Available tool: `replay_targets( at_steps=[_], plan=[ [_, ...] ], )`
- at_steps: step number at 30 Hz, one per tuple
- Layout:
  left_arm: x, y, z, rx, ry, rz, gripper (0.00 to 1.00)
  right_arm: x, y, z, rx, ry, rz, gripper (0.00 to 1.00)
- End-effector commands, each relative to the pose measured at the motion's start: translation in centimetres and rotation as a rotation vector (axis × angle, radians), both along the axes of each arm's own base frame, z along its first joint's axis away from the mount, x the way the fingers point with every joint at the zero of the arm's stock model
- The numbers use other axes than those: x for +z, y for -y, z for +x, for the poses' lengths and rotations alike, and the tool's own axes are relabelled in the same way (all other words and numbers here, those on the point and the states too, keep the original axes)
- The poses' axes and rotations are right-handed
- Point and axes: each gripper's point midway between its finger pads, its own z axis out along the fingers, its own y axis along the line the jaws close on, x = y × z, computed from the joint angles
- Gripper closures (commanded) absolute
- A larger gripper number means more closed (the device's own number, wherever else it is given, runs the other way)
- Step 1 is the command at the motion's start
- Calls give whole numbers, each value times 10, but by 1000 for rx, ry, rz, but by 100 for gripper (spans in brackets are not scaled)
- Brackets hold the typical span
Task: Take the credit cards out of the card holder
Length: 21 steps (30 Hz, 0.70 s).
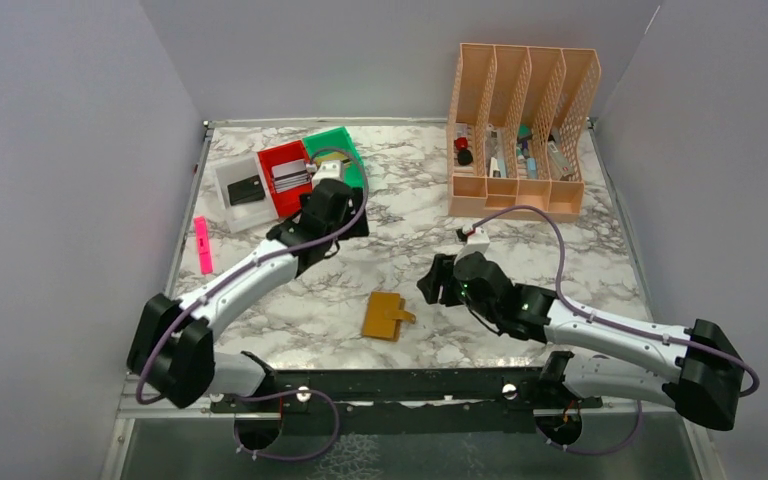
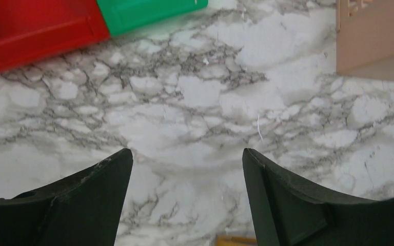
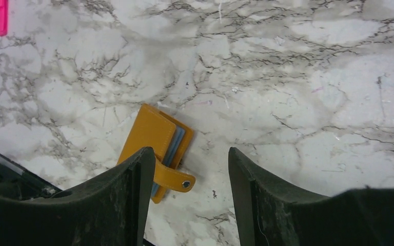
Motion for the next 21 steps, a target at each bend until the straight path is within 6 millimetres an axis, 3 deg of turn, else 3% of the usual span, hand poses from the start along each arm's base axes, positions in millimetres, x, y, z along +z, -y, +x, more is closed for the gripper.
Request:
replay_targets(
  at_steps=[1, 5, 10, 15, 21],
  plan=[
    [15, -2, 66, 16, 50, 8, 18, -8, 26, 3, -79, 9, -96, 40],
    [10, -27, 111, 136, 49, 29, 18, -1, 30, 3, -86, 24, -98, 38],
    [0, -45, 150, 224, 51, 112, 18, 8, 33, 7, -92, 56, -104, 35],
    [-12, -63, 173, 295, 31, 176, 19, 14, 31, 10, -85, 67, -112, 35],
    [-30, -79, 184, 361, 4, 202, 21, 13, 30, 9, -76, 58, -110, 35]
  ],
)
